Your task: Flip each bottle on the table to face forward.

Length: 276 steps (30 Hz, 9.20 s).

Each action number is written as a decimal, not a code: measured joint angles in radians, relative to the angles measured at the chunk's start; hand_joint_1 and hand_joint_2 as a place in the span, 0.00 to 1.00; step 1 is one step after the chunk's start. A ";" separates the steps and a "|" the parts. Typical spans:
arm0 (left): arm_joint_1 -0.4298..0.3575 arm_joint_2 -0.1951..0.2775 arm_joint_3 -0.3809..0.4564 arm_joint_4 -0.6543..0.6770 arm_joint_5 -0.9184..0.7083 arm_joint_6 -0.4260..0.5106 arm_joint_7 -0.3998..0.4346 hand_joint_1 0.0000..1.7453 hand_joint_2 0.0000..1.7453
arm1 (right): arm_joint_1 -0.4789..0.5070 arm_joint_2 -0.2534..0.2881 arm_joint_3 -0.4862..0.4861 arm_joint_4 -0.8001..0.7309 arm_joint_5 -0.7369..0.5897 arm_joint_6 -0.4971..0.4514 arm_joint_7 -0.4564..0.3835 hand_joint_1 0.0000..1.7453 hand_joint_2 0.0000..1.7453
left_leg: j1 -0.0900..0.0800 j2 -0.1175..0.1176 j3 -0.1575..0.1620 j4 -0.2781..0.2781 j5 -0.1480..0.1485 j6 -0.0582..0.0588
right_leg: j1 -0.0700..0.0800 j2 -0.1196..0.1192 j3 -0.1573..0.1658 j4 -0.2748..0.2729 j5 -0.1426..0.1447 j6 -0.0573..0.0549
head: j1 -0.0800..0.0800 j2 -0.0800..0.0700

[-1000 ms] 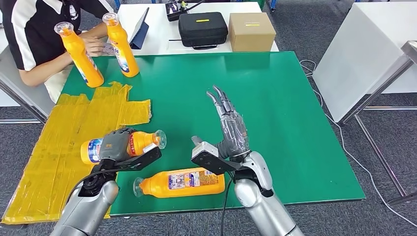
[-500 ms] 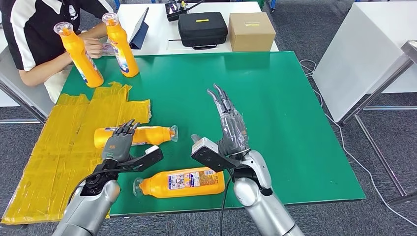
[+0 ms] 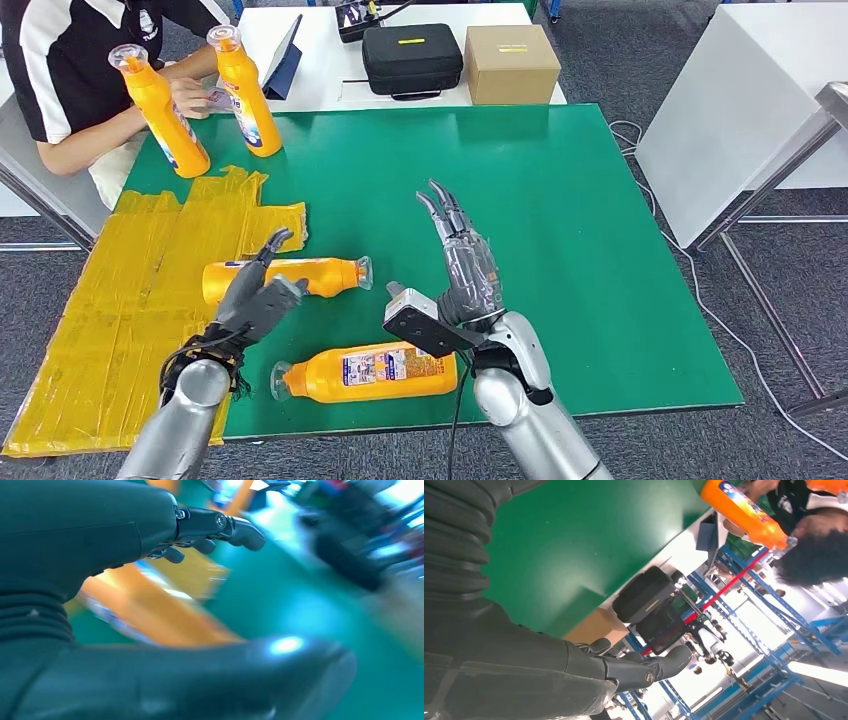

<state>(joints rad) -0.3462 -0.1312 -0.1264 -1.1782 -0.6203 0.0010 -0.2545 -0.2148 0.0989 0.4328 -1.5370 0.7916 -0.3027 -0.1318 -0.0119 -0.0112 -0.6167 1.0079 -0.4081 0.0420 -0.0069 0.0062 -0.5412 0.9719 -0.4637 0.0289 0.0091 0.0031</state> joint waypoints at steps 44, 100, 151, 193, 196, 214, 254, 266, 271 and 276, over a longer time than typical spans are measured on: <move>0.044 0.020 0.126 -0.129 0.423 -0.155 -0.061 0.00 0.00 | 0.125 -0.214 0.212 -0.120 0.255 0.154 0.075 0.00 1.00 | 0.000 0.000 0.001 0.000 0.000 0.000 | 0.000 0.000 0.000 0.000 0.000 0.000 | 0.000 0.000; 0.047 0.016 0.154 -0.062 0.453 -0.144 -0.064 0.00 0.00 | 0.135 -0.096 0.181 0.204 0.366 0.158 0.254 0.00 1.00 | 0.001 0.000 0.001 0.000 0.000 0.000 | 0.000 0.000 0.000 0.000 0.000 0.000 | 0.000 0.000; 0.103 -0.016 0.110 -0.104 0.450 -0.129 -0.048 0.00 1.00 | 0.152 -0.037 -0.113 0.031 -0.153 -0.061 -0.021 1.00 1.00 | 0.000 0.001 0.005 0.000 0.000 -0.001 | 0.000 0.000 0.004 -0.001 0.000 -0.001 | 0.000 0.000; -0.079 -0.062 -0.176 -0.073 0.938 -0.335 0.151 0.00 0.00 | -0.059 0.096 0.054 0.325 -0.254 -0.019 -0.161 1.00 1.00 | 0.001 0.000 0.004 0.000 0.000 -0.001 | 0.001 0.000 0.003 0.000 0.000 -0.001 | 0.000 0.000; -0.078 -0.062 -0.177 -0.073 0.938 -0.332 0.151 0.00 0.00 | -0.066 0.099 0.067 0.342 -0.252 -0.016 -0.156 1.00 1.00 | 0.001 0.000 0.003 0.000 0.000 -0.001 | 0.001 0.000 0.003 0.000 0.000 -0.001 | 0.000 0.000; -0.070 -0.062 -0.177 -0.065 0.907 -0.285 0.130 0.00 1.00 | -0.105 0.107 0.126 0.399 -0.261 -0.013 -0.120 1.00 1.00 | 0.001 0.000 0.003 0.000 0.000 -0.001 | 0.001 0.000 0.003 0.000 0.000 -0.001 | 0.000 0.000; -0.074 -0.066 -0.212 -0.068 0.740 -0.200 0.086 0.00 1.00 | -0.143 0.108 0.150 0.472 -0.312 -0.029 -0.122 1.00 1.00 | 0.001 0.000 0.003 0.000 0.000 -0.001 | 0.001 0.000 0.003 0.000 0.000 -0.001 | 0.000 0.000; -0.075 -0.071 -0.223 -0.068 0.736 -0.200 0.084 0.00 1.00 | -0.144 0.108 0.149 0.474 -0.313 -0.033 -0.122 1.00 1.00 | 0.001 0.000 0.003 0.000 0.000 -0.001 | 0.001 0.000 0.003 0.000 0.000 -0.001 | 0.000 0.000; -0.075 -0.071 -0.223 -0.068 0.736 -0.200 0.084 0.00 1.00 | -0.144 0.108 0.149 0.474 -0.313 -0.033 -0.122 1.00 1.00 | 0.001 0.000 0.003 0.000 0.000 -0.001 | 0.001 0.000 0.003 0.000 0.000 -0.001 | 0.000 0.000; -0.075 -0.073 -0.238 -0.065 0.623 -0.122 0.068 0.00 1.00 | -0.144 0.108 0.144 0.472 -0.293 -0.040 -0.084 1.00 1.00 | 0.001 0.000 0.003 0.000 0.000 -0.001 | 0.001 0.000 0.003 0.000 0.000 -0.001 | 0.000 0.000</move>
<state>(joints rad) -0.4209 -0.2043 -0.3649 -1.2430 0.0027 -0.1214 -0.1864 -0.3585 0.2067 0.5771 -1.0647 0.4986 -0.3429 -0.2157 -0.0107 -0.0112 -0.6134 1.0076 -0.4081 0.0414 -0.0062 0.0062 -0.5385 0.9719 -0.4636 0.0284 0.0089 0.0031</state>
